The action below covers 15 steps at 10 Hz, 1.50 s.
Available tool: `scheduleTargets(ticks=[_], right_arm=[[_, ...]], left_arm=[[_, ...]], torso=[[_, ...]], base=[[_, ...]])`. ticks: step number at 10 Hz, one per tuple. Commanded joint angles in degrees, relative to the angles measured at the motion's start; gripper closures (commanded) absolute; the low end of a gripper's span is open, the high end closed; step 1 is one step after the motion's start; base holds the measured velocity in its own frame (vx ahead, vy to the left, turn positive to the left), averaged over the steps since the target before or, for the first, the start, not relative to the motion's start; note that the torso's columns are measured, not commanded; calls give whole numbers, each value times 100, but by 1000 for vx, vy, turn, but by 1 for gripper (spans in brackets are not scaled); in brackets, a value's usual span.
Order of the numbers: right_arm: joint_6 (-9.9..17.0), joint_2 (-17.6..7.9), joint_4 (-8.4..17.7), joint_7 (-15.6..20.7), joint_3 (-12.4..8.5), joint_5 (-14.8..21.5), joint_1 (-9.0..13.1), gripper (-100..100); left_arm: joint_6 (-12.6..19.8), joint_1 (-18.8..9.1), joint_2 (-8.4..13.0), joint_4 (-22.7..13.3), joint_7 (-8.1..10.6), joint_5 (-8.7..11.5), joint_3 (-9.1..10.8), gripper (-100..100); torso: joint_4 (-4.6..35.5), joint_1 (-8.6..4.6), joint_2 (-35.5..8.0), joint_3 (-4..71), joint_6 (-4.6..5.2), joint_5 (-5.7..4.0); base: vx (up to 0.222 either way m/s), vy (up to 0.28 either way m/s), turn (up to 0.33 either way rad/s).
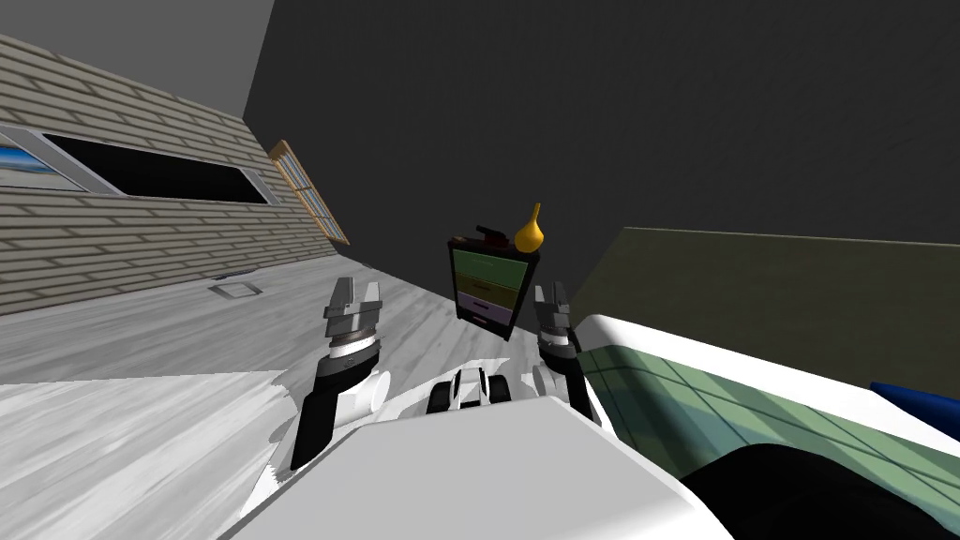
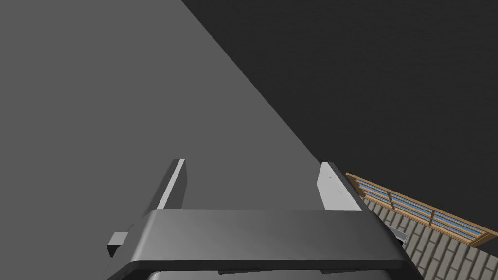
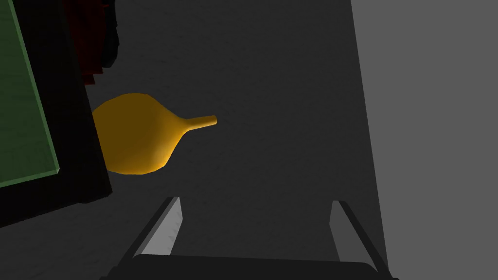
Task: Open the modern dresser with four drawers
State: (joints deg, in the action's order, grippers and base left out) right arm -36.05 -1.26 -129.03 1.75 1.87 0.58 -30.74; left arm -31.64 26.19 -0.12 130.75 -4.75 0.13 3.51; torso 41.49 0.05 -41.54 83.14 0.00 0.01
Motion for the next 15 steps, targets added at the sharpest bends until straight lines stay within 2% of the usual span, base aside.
scheduleTargets(ticks=[1, 4, 5, 6, 7, 8, 9, 10, 11, 12, 13, 14, 15], right_arm=[[243, -331, 93, 50, 72, 307, -37, -100], [702, -635, 348, 159, 231, 868, -81, -100], [702, -635, 348, 159, 231, 948, -81, -100], [899, -709, 456, 205, 300, 1175, -97, -100], [899, -709, 456, 205, 300, 1222, -97, -100], [1116, -770, 573, 256, 376, 1460, -114, -100], [1116, -770, 573, 256, 376, 1525, -114, -100], [1350, -819, 699, 312, 458, 1726, -132, -100], [1350, -819, 699, 312, 458, 1852, -132, -100], [1601, -858, 832, 371, 546, 2031, -149, -100], [1601, -858, 832, 371, 546, 2201, -149, -100], [1866, -889, 973, 433, 639, 2378, -166, -100], [1866, -889, 973, 433, 639, 2542, -166, -100]], left_arm=[[0, 0, 0, -1, 0, 0, 0, 0], [0, 1, -1, -1, 0, 0, -1, 0], [0, 1, -1, 0, 0, 0, -1, 0], [0, 0, -1, 0, 0, 0, -1, 0], [0, 1, 0, -1, 0, 0, 0, 0], [0, 0, 0, -1, 0, 0, 0, 0], [0, 1, 0, -1, 0, 0, 0, 0], [0, 0, 0, -1, 0, 0, 0, 0], [0, 1, -1, -1, 0, 0, 0, 0], [0, 0, 0, -1, 0, 0, 0, 0], [0, 0, -1, -1, 0, 0, 0, 0], [0, 0, 0, -1, 0, 0, 0, 0], [0, 1, -1, -1, 0, 0, 0, 0]], torso=[[56, 6, -51, 114, 0, 2], [78, 7, -71, 145, 0, 2], [78, 3, -70, 146, 0, 1], [80, -16, -76, 142, -1, -3], [81, -19, -77, 141, 0, -6], [81, -17, -80, 140, 0, -4], [80, -1, -75, 142, 0, -1], [80, -3, -75, 143, 0, 0], [80, 0, -75, 143, 1, 0], [80, -5, -74, 143, -1, -1], [80, -3, -76, 142, 0, -1], [80, -8, -75, 143, 0, -1], [78, -1, -67, 147, 0, -1]], base=[[22, 66, -32], [39, 104, -48], [36, 79, -13], [36, 62, -25], [27, 52, -18], [35, 78, -34], [31, 69, -31], [37, 79, -42], [32, 70, -29], [26, 78, -48], [31, 71, -23], [62, 89, -32], [45, 76, -31]])
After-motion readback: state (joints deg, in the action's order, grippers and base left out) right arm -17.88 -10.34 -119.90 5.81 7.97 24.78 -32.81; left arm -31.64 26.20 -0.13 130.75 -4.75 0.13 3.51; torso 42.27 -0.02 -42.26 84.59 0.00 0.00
